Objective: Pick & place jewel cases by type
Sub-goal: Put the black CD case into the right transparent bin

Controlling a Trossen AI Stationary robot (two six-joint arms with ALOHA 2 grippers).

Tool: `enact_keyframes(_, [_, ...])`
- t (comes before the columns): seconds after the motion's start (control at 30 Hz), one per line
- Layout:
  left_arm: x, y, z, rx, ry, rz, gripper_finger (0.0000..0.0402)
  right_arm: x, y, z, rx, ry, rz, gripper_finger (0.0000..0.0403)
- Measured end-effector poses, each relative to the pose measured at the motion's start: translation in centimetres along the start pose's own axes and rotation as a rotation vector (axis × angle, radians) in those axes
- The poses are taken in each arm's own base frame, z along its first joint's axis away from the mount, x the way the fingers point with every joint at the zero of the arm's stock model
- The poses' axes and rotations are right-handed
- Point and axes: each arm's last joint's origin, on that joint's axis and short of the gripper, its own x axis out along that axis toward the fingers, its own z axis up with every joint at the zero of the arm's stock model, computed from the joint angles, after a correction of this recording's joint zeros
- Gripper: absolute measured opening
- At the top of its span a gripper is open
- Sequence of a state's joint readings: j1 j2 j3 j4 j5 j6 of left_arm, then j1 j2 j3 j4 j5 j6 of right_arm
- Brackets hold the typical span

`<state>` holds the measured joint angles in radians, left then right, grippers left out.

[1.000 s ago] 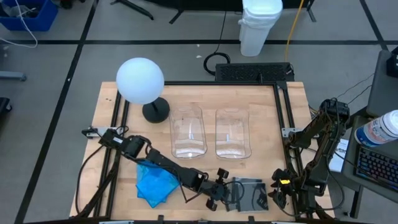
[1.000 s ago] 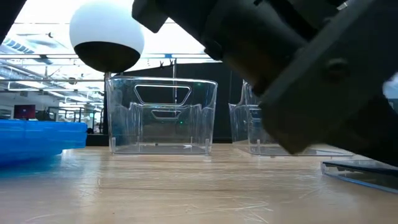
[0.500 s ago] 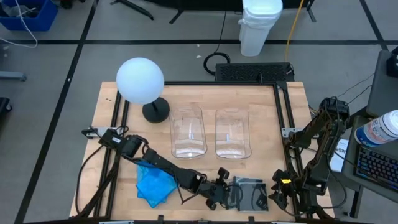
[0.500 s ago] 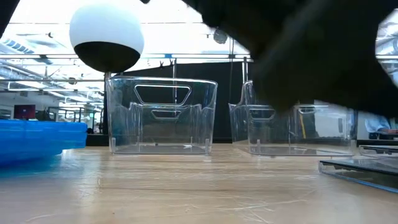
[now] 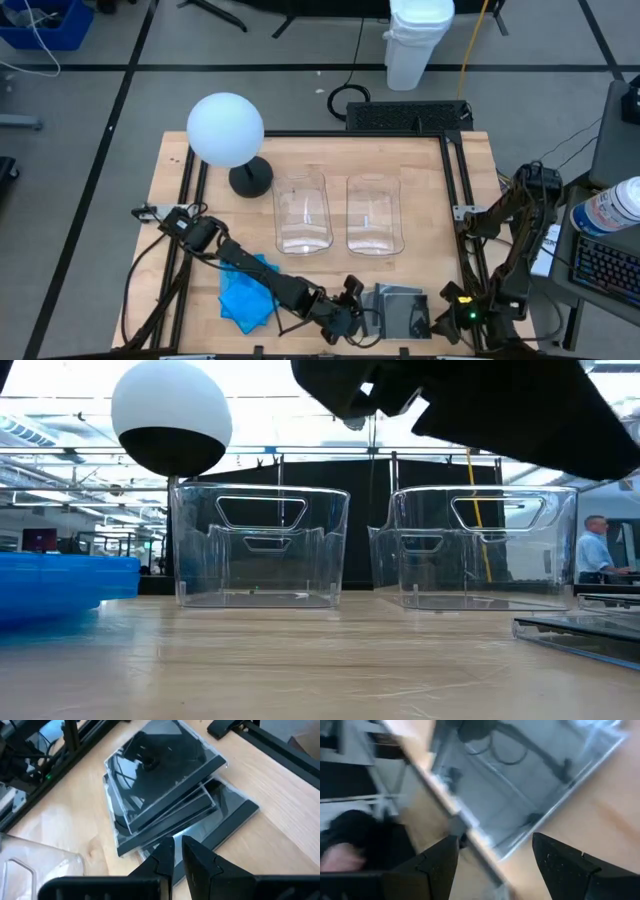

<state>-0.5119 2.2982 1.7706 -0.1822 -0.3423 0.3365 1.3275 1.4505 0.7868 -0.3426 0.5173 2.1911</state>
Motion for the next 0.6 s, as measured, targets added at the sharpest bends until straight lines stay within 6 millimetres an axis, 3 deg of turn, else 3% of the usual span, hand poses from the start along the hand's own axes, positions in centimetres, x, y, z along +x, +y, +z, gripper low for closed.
enact_keyframes(0.23, [0.0,0.0,0.0,-0.009,0.002,-0.001,0.0044,1.5,-1.0,-0.4,-0.02,0.015,-0.101,0.0242])
enact_keyframes(0.6, [0.1,0.2,-0.1,-0.038,-0.002,0.004,0.0044,1.4,-2.0,-0.8,-0.086,-0.062,-0.08,0.0242])
